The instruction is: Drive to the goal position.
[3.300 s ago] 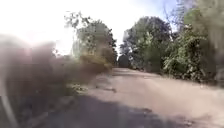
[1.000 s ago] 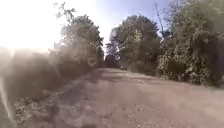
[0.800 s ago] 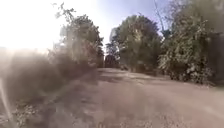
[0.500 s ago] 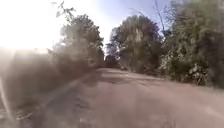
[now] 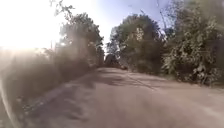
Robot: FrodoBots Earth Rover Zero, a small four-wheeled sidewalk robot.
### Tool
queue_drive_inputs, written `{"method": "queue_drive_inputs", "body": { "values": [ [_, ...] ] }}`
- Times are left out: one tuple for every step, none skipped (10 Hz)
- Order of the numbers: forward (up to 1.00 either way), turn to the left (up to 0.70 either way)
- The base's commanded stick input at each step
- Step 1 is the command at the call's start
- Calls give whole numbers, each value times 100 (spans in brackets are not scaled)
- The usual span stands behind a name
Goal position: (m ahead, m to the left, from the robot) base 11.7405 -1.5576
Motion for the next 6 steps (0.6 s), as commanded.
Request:
{"method": "queue_drive_inputs", "body": {
  "values": [
    [70,0],
    [70,0],
    [70,0],
    [70,0],
    [70,0],
    [70,0]
  ]
}}
